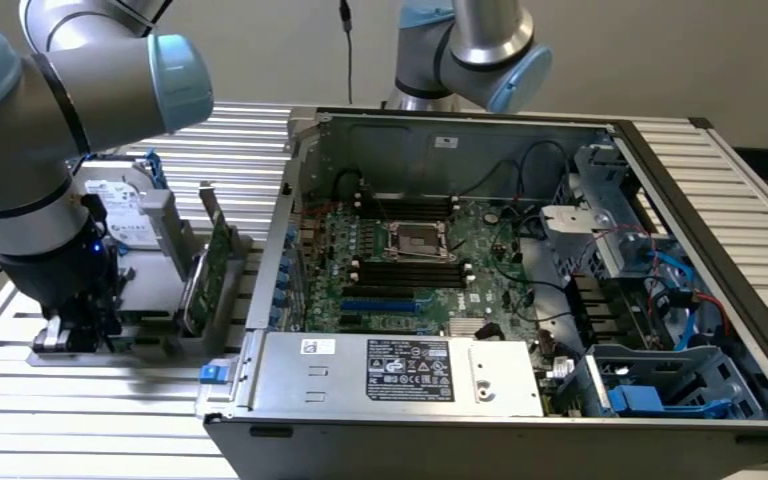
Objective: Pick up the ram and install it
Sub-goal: 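Pick up the ram and move it above insertion slot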
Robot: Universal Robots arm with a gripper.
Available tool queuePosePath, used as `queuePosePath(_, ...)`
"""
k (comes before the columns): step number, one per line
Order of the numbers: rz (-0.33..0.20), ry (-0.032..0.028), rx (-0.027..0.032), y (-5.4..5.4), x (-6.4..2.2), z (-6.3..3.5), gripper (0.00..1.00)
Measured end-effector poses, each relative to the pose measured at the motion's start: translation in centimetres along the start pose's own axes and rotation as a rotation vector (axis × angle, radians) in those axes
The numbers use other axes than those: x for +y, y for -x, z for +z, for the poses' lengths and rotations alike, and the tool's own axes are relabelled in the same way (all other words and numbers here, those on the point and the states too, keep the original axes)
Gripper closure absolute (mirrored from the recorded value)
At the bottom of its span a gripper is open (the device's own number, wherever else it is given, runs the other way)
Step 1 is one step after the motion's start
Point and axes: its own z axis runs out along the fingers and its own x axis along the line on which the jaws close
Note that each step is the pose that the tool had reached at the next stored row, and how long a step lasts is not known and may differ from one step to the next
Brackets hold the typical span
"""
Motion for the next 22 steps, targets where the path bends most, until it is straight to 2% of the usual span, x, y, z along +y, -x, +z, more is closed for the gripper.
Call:
queuePosePath(4,0.001,-0.0004,0.0070,0.01,0.06,0.02,0.67)
queuePosePath(6,0.001,-0.0031,0.0082,0.01,0.09,0.02,0.67)
queuePosePath(10,0.001,-0.0093,0.0086,0.02,0.15,0.03,0.67)
queuePosePath(12,0.001,-0.0097,0.0087,0.02,0.18,0.03,0.76)
queuePosePath(13,0.001,-0.0098,0.0087,0.02,0.19,0.03,0.76)
queuePosePath(14,0.001,-0.0099,0.0087,0.02,0.20,0.03,0.82)
queuePosePath(16,0.001,-0.0099,0.0084,0.02,0.20,0.03,0.86)
queuePosePath(20,0.001,-0.0100,0.0078,0.02,0.20,0.02,0.86)
queuePosePath(22,0.001,-0.0100,0.0069,0.01,0.24,-0.30,0.86)
